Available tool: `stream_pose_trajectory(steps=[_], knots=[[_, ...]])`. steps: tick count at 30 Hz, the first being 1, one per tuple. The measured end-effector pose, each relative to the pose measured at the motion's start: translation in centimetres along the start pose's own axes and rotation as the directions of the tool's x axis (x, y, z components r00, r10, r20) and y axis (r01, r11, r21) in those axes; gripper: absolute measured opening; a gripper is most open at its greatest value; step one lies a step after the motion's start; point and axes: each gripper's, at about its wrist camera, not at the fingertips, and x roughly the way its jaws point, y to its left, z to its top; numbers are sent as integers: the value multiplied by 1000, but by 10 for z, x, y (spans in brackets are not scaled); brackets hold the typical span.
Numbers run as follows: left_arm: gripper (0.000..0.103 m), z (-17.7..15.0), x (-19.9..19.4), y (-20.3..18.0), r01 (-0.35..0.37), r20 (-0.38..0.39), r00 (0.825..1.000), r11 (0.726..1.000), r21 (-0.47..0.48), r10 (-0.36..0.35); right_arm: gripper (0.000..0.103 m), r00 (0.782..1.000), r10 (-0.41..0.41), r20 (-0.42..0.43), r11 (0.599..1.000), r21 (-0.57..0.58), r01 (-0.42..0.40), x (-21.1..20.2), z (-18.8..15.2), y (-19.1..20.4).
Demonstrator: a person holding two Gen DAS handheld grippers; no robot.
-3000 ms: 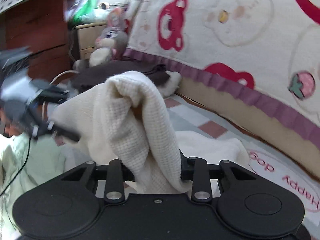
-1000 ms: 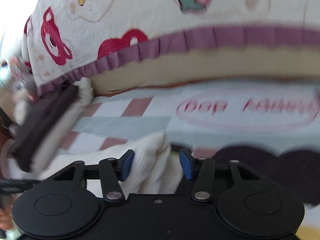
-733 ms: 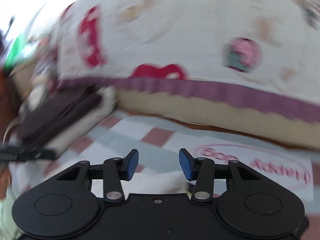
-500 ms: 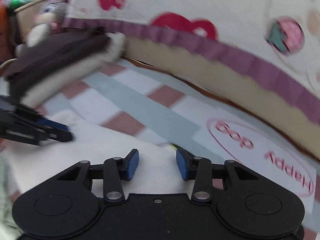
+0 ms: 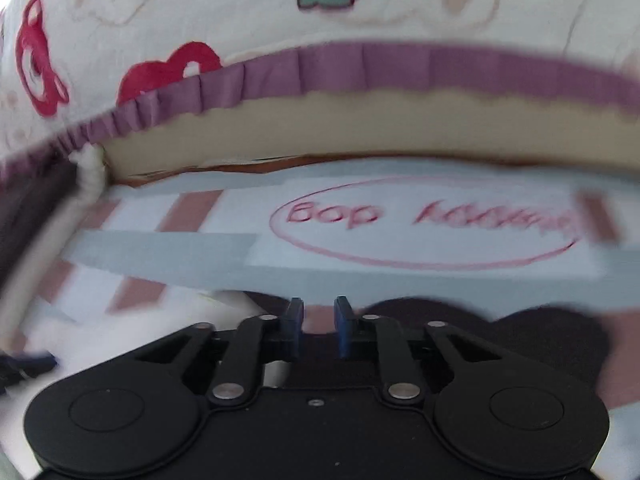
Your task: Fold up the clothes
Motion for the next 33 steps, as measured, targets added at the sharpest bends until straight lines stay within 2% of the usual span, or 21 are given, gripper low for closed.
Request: stream_pose_trajectory(steps=[2,3,5,8,9,11,12,13,14,15,16,17,18,20,21,23,25,26,27,31,33], knots=[[20,0,0,2,8,-1,1000,1000,-6,-8,25,993,87,75,996,-31,-85,-33,-4,8],[20,0,0,2,10,-2,1000,1000,-6,-10,36,986,128,112,991,-61,-121,-51,-7,15],[20,1,1,3,11,-6,1000,1000,-5,-11,42,970,191,153,975,-144,-169,-77,-13,33],[20,2,1,4,15,-6,1000,1000,-7,-15,47,952,293,88,910,-329,-250,-92,-25,66],[20,2,1,5,19,-6,1000,1000,-12,-19,50,959,279,58,886,-400,-234,-90,-31,78],[20,2,0,9,24,-1,1000,999,-40,-24,52,982,188,16,822,-550,-148,-77,-48,101],[11,2,-3,13,1,6,1000,998,-70,-1,52,991,134,14,781,-617,-97,-70,-58,110],[3,2,-10,17,-63,17,998,992,-111,66,52,995,93,35,749,-661,-47,-63,-67,112],[4,2,-19,20,-145,33,988,980,-139,151,53,995,85,53,746,-665,-29,-61,-72,111],[11,1,-29,21,-239,42,968,961,-141,247,53,995,84,61,763,-645,-25,-61,-74,107],[19,0,-40,21,-342,46,935,930,-133,351,53,994,86,65,778,-627,-26,-62,-75,104],[19,-3,-50,23,-372,52,923,918,-140,382,54,994,94,64,790,-612,-35,-62,-72,102],[19,-7,-59,25,-352,59,929,923,-156,365,55,993,102,62,800,-599,-44,-62,-71,99],[22,-19,-76,29,-228,82,964,943,-243,254,56,991,119,58,810,-583,-63,-63,-70,95],[23,-25,-82,27,-171,102,974,949,-264,203,56,990,128,56,815,-575,-73,-63,-69,93],[29,-37,-89,14,-96,149,980,965,-243,135,56,988,146,52,825,-558,-92,-63,-68,89],[40,-47,-90,-8,-73,181,979,987,-142,98,56,984,171,60,829,-548,-110,-63,-71,84],[41,-50,-86,-19,-69,173,981,994,-89,84,56,981,181,65,828,-549,-116,-62,-74,81],[41,-53,-81,-23,-69,150,985,995,-77,80,56,981,184,64,828,-547,-120,-60,-74,79],[41,-67,-63,-18,-86,38,995,989,-123,92,56,984,178,33,836,-532,-133,-57,-73,78],[39,-66,-63,-12,-89,22,995,985,-148,94,56,983,181,22,838,-526,-142,-58,-72,78]])
